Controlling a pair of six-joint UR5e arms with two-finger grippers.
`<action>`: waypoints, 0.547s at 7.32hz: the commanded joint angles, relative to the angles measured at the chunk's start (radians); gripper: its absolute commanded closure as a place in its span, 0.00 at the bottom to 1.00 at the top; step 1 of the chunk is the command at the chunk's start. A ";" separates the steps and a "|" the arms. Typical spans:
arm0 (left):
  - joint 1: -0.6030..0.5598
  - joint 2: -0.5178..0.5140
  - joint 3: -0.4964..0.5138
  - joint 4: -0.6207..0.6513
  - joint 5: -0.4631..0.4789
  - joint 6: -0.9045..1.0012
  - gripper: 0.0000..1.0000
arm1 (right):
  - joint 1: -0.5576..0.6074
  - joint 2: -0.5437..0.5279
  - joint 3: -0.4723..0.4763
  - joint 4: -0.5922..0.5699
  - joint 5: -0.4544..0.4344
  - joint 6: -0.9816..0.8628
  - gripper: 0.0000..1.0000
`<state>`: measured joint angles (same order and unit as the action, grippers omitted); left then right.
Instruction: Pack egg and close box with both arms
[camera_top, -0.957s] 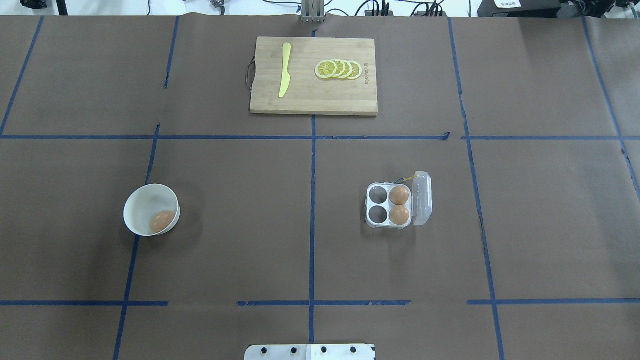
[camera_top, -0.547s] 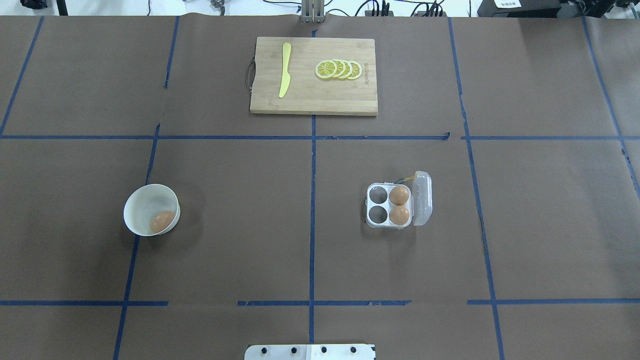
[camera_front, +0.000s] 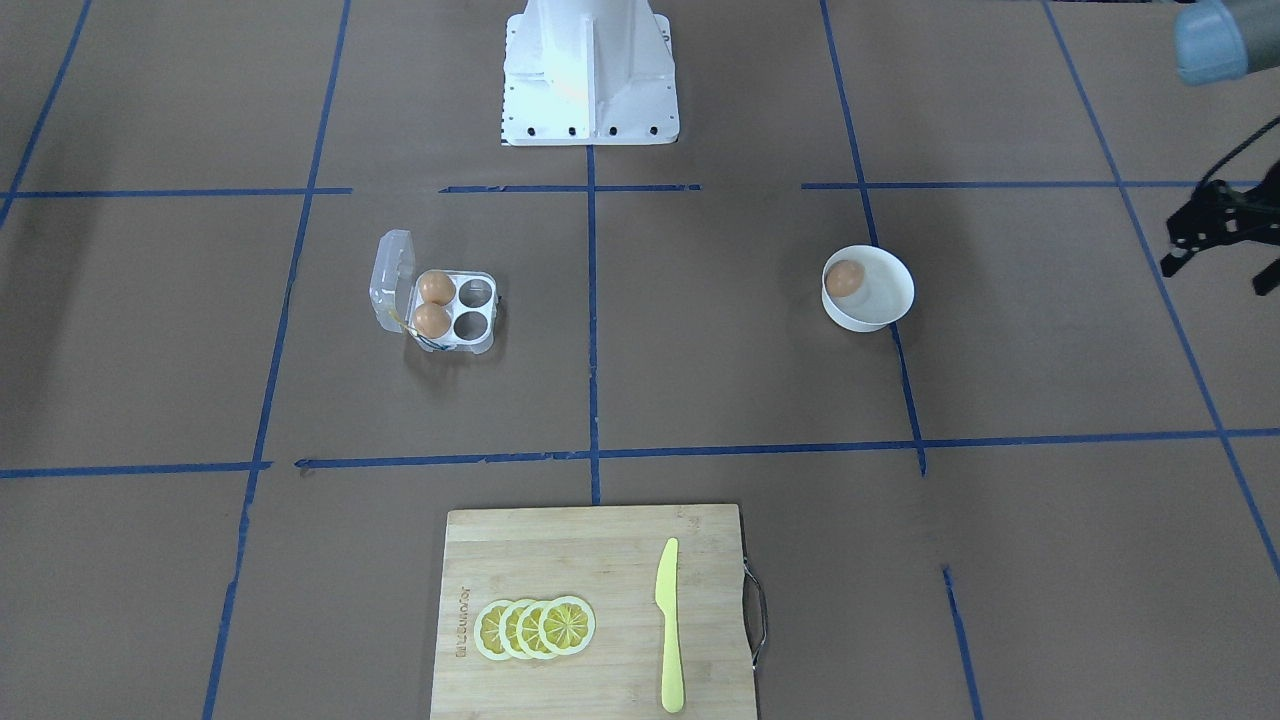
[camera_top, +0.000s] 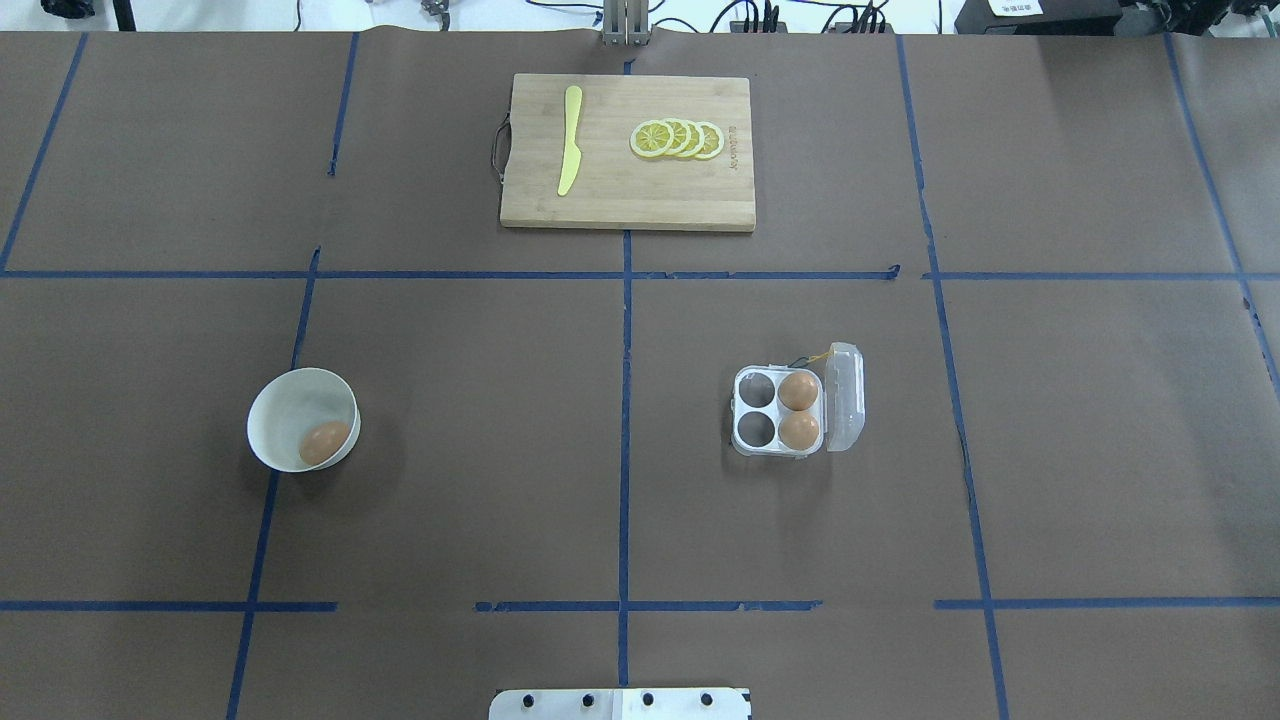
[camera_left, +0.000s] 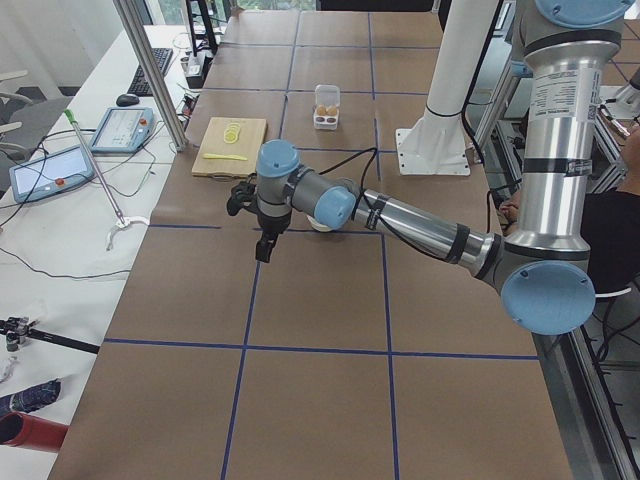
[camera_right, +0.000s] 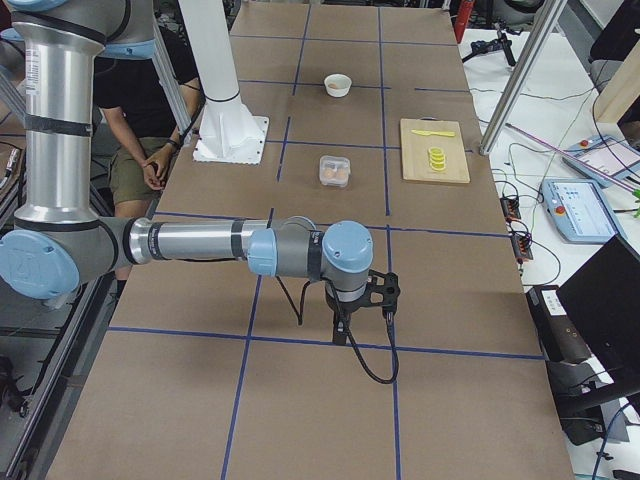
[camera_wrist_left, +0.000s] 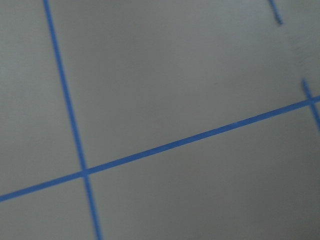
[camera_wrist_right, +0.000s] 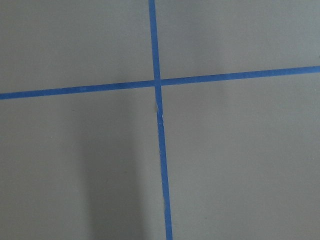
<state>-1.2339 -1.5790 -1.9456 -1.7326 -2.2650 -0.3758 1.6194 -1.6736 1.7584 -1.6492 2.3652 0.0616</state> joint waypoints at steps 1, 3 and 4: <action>0.170 0.073 -0.058 -0.226 0.027 -0.379 0.00 | -0.001 -0.005 -0.007 0.000 0.000 0.001 0.00; 0.352 0.122 -0.064 -0.387 0.134 -0.678 0.01 | -0.001 -0.009 -0.004 -0.001 0.002 0.003 0.00; 0.426 0.113 -0.064 -0.387 0.189 -0.772 0.02 | -0.001 -0.005 -0.007 -0.001 0.002 0.003 0.00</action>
<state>-0.9107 -1.4682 -2.0062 -2.0899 -2.1437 -1.0029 1.6189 -1.6810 1.7540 -1.6500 2.3667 0.0641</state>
